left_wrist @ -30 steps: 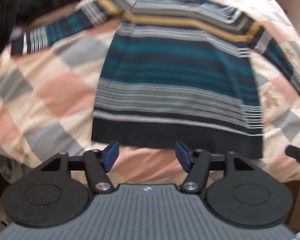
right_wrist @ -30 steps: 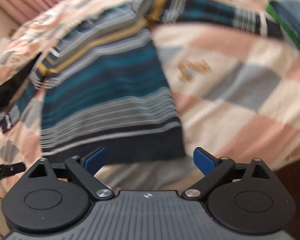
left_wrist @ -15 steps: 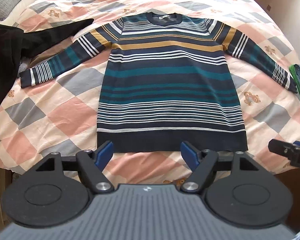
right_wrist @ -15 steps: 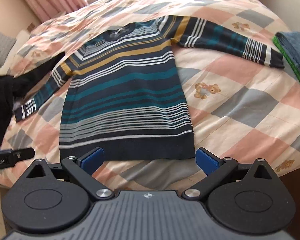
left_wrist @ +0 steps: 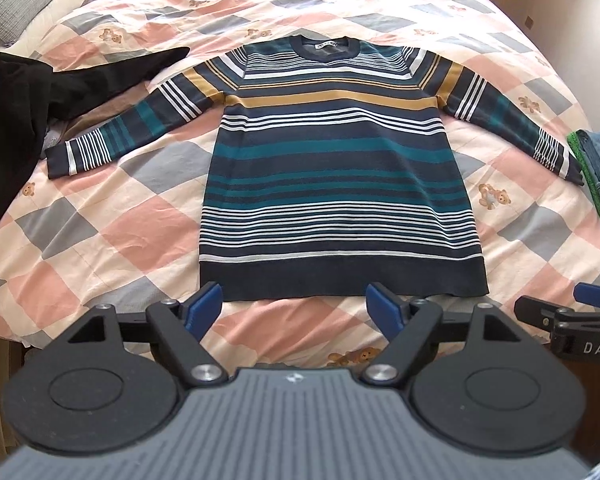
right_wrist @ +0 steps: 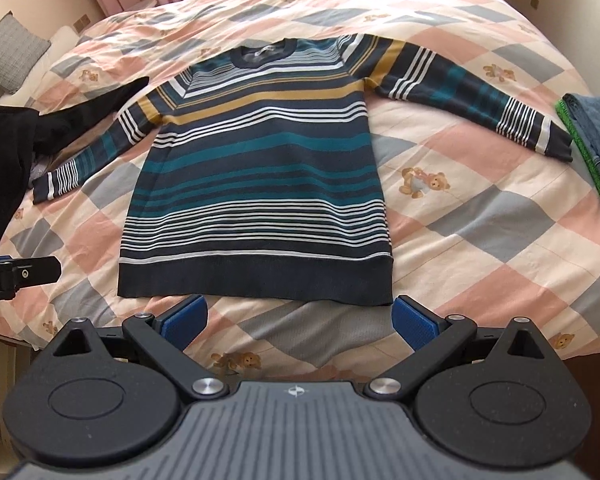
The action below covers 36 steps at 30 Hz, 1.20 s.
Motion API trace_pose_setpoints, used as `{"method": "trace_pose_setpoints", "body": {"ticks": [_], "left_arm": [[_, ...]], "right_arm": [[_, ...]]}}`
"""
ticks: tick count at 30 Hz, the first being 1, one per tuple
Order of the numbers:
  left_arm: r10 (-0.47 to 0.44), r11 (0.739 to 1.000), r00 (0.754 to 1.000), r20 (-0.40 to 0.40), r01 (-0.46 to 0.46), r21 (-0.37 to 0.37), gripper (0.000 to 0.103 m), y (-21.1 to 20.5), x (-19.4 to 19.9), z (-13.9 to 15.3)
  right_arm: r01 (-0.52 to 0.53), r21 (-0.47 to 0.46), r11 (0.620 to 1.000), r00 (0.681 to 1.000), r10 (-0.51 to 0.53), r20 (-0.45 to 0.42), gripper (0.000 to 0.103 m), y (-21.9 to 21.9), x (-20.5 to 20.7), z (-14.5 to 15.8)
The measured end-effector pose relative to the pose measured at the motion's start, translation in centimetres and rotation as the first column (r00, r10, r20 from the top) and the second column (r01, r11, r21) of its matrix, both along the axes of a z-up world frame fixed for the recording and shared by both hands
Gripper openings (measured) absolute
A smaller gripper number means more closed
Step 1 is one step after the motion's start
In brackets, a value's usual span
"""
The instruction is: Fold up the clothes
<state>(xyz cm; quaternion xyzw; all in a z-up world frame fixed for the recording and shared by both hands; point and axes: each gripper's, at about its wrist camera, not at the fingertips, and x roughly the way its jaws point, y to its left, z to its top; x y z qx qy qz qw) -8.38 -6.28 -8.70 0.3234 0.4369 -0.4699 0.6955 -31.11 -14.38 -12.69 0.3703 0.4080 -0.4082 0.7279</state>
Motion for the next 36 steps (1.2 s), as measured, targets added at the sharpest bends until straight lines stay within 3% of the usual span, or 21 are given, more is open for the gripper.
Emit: {"method": "trace_pose_setpoints", "body": {"ticks": [10, 14, 17, 20, 25, 32, 36], "left_arm": [[0.024, 1.0, 0.999, -0.025, -0.024, -0.01, 0.078, 0.4, 0.3, 0.0], [0.088, 0.995, 0.984, -0.157, -0.093, -0.027, 0.078, 0.6, 3.3, -1.1], [0.202, 0.975, 0.939, -0.279, -0.219, -0.033, 0.078, 0.7, 7.9, -2.6], [0.351, 0.92, 0.868, -0.352, -0.39, -0.044, 0.078, 0.7, 13.1, -4.6], [0.573, 0.776, 0.74, -0.352, -0.628, -0.058, 0.078, -0.6, 23.5, -8.4], [0.72, 0.593, 0.586, -0.372, -0.798, -0.11, 0.077, -4.8, 38.4, -15.2], [0.788, 0.503, 0.511, -0.342, -0.856, -0.12, 0.075, -6.1, 45.1, -19.5]], "right_arm": [[-0.007, 0.008, 1.0, 1.0, 0.007, 0.008, 0.101, -0.6, -0.4, -0.6], [-0.007, 0.047, 0.999, 1.0, 0.007, -0.001, 0.101, -1.4, 0.4, -1.6], [-0.001, 0.079, 0.997, 1.0, 0.002, -0.007, 0.101, -2.2, 1.4, -2.6], [0.011, 0.113, 0.994, 1.0, -0.008, -0.029, 0.101, -3.4, 2.6, -3.7], [0.026, 0.164, 0.986, 0.995, -0.01, -0.098, 0.101, -6.3, 6.0, -6.2], [-0.011, 0.269, 0.963, 0.974, 0.072, -0.215, 0.101, -11.6, 13.9, -11.6], [-0.066, 0.307, 0.949, 0.971, 0.132, -0.2, 0.101, -14.0, 18.0, -15.0]]}}
